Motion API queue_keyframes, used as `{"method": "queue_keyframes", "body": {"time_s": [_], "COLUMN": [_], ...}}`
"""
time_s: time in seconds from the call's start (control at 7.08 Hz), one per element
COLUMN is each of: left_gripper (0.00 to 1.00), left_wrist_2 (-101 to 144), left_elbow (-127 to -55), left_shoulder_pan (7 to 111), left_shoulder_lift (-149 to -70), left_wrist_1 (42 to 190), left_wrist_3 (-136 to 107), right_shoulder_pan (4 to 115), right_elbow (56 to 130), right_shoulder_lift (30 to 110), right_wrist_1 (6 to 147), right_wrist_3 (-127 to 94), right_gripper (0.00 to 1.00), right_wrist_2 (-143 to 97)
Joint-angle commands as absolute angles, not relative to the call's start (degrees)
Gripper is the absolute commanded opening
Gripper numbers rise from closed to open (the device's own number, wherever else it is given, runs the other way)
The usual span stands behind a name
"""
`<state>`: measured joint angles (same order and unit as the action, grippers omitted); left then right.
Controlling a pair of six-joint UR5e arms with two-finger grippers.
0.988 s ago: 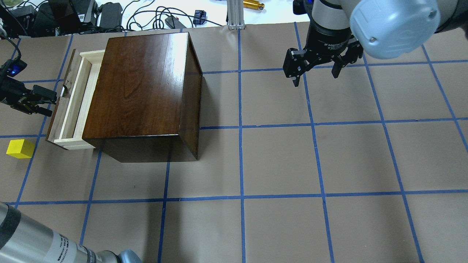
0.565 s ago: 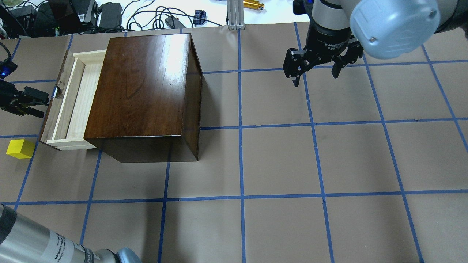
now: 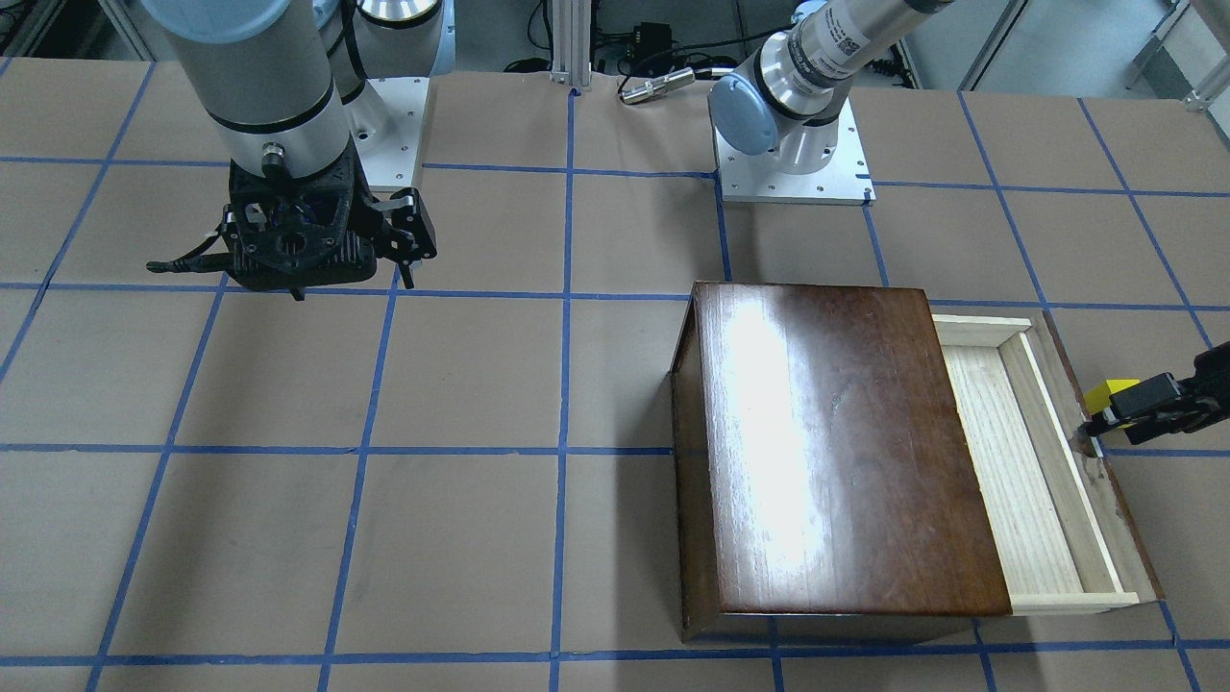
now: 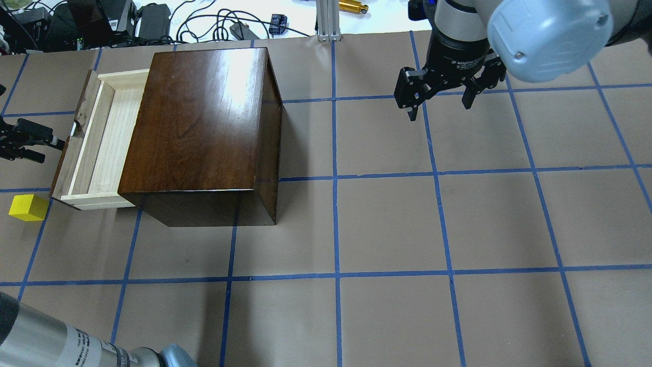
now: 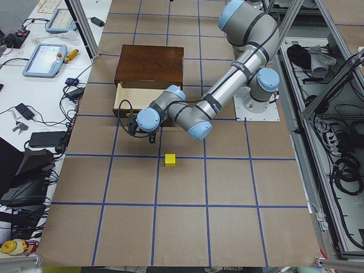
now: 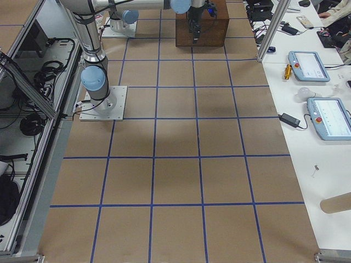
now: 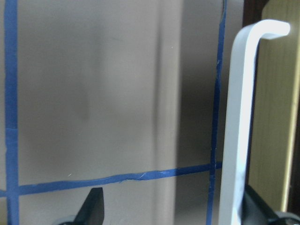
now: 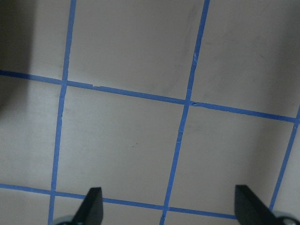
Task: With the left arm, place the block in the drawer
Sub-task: 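Pull the drawer handle outward with the left gripper to open it, then release the handle and raise the left gripper above the cabinet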
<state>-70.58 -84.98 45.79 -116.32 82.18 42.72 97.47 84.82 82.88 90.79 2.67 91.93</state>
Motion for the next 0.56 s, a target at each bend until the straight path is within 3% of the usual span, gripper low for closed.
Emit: {"method": "queue_keyframes", "body": {"time_s": [0.0,0.42], "left_gripper": [1.00,1.00], "left_wrist_2": [-72.59,-80.04], "left_elbow": [-84.38,-83.50], "left_shoulder_pan": [45.62,45.79], "left_shoulder_lift": [-111.30,-98.66], "left_wrist_1": [85.84,100.50], "left_wrist_3": [42.71,42.37], "right_shoulder_pan": [97.47,97.47], "right_elbow": [84.81,84.81], "right_shoulder_lift": [82.88,82.88], "right_wrist_1": [90.79,90.79], "right_wrist_3": [2.72,2.72], "right_gripper": [1.00,1.00], "right_wrist_2": [91.93,91.93]}}
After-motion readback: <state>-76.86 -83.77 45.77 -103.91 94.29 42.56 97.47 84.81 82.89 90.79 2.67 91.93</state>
